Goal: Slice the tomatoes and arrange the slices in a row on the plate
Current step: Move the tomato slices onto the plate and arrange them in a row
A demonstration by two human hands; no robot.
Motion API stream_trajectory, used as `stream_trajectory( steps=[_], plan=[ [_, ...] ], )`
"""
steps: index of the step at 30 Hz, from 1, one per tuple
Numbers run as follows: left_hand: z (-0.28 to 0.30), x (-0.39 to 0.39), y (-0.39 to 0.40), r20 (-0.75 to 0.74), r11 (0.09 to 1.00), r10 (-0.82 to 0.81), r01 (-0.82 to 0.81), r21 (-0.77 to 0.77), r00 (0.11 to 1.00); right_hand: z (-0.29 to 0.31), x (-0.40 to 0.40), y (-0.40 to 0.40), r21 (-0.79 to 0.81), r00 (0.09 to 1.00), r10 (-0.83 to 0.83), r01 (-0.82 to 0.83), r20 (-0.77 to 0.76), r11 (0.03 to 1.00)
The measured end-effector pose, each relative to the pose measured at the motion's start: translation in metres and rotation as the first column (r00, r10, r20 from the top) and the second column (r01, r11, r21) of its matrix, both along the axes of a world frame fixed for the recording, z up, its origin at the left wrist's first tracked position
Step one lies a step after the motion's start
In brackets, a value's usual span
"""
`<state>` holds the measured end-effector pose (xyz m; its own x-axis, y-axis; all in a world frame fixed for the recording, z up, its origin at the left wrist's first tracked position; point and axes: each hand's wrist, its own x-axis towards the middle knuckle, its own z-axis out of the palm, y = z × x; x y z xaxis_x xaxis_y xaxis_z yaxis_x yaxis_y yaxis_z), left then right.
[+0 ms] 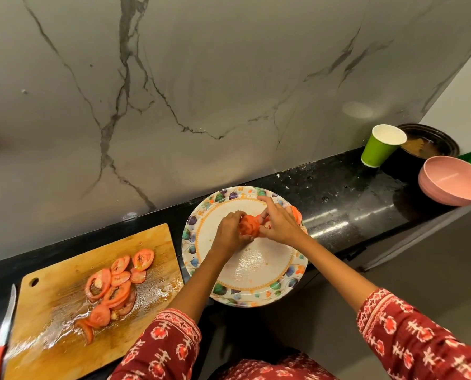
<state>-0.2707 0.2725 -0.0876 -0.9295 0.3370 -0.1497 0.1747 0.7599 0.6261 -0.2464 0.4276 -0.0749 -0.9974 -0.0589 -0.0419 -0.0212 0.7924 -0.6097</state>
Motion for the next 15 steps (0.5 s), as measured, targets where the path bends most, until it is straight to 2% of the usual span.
stream_trajectory(
  steps=[6, 12, 15],
  plan=[
    [0.003, 0.001, 0.002, 0.007, 1.0, -0.001, 0.001, -0.003, 1.0, 0.001, -0.001, -0.002, 0.003, 0.999, -0.04, 0.04, 0.015, 0.999],
    [0.006, 0.001, 0.005, 0.002, 0.999, -0.003, 0.003, -0.039, 1.0, -0.002, 0.01, 0.003, 0.058, 0.988, -0.14, 0.144, -0.064, 0.988],
    [0.006, 0.0, 0.004, 0.0, 0.998, -0.009, 0.009, -0.058, 1.0, -0.004, 0.011, 0.006, 0.065, 0.987, -0.155, 0.158, -0.052, 0.985]
  ],
)
